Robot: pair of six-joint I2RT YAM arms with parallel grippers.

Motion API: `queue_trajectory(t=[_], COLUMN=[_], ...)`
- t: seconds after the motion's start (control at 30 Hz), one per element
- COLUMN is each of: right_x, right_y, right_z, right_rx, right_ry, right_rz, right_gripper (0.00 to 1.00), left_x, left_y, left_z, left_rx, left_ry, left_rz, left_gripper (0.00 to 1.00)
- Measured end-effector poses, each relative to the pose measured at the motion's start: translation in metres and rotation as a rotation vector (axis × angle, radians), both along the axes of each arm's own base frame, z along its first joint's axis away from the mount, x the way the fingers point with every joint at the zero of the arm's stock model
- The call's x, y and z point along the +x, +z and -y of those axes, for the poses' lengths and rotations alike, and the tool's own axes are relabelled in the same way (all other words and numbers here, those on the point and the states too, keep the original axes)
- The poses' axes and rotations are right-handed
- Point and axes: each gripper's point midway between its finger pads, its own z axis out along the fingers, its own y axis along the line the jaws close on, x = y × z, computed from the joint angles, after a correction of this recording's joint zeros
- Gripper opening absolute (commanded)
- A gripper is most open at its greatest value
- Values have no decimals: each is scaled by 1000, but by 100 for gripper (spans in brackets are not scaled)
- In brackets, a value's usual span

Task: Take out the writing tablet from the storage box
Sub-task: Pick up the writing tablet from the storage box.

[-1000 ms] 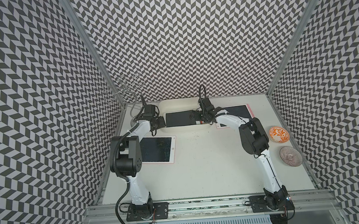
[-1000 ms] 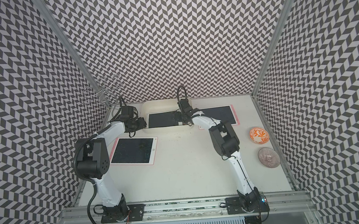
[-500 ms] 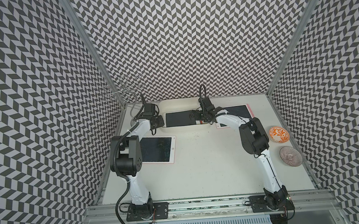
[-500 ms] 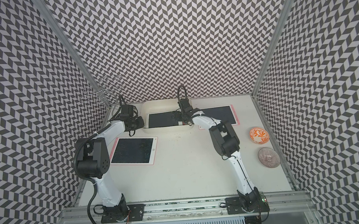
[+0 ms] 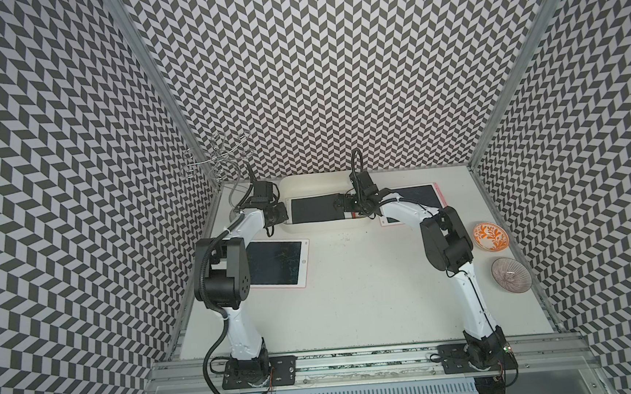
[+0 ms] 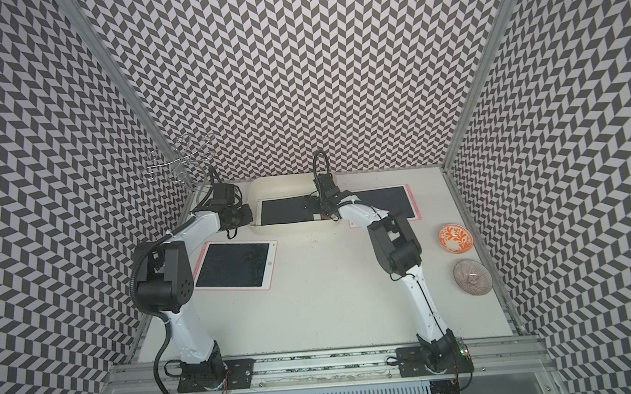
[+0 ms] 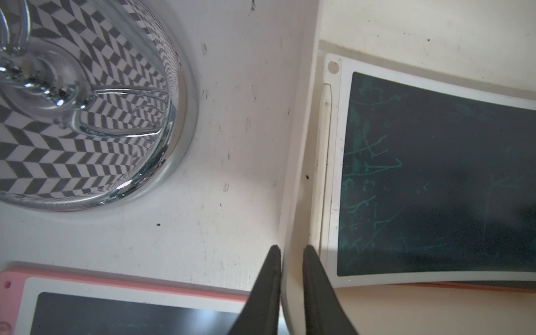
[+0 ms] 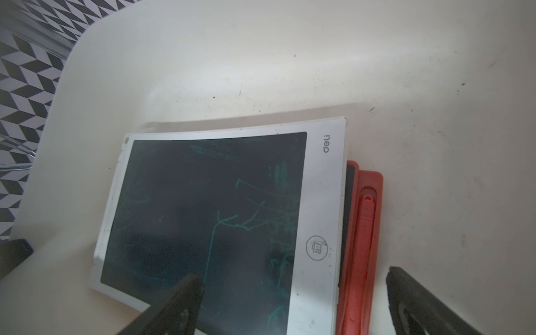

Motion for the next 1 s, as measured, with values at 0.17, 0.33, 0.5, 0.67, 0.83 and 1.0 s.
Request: queue_trajectory(t=[0.17, 0.33, 0.5, 0.67, 0.83, 1.0], right_x=[0, 1, 0, 0, 1, 2], right_y=[-4, -8, -19, -20, -20, -18], right_z=[1, -1, -2, -9, -12, -19], right_rx=[4, 15, 22, 50, 73, 103], right_ry=[-5, -1, 6, 32, 50, 78], right_rz=[-9, -13, -35, -34, -40, -39], right_gripper=[98, 98, 98, 95, 93, 92], left_x=[0, 0, 0, 0, 0, 0], left_y=[-4, -4, -3, -3, -3, -3], left_z=[-1, -1, -1, -1, -1, -1], left_rx=[4, 8, 7, 7, 7, 6], left_ry=[2, 4, 5, 5, 4, 3], left_rz=[-9, -8, -7, -7, -6, -6], left_gripper=[9, 4, 0, 0, 0, 0])
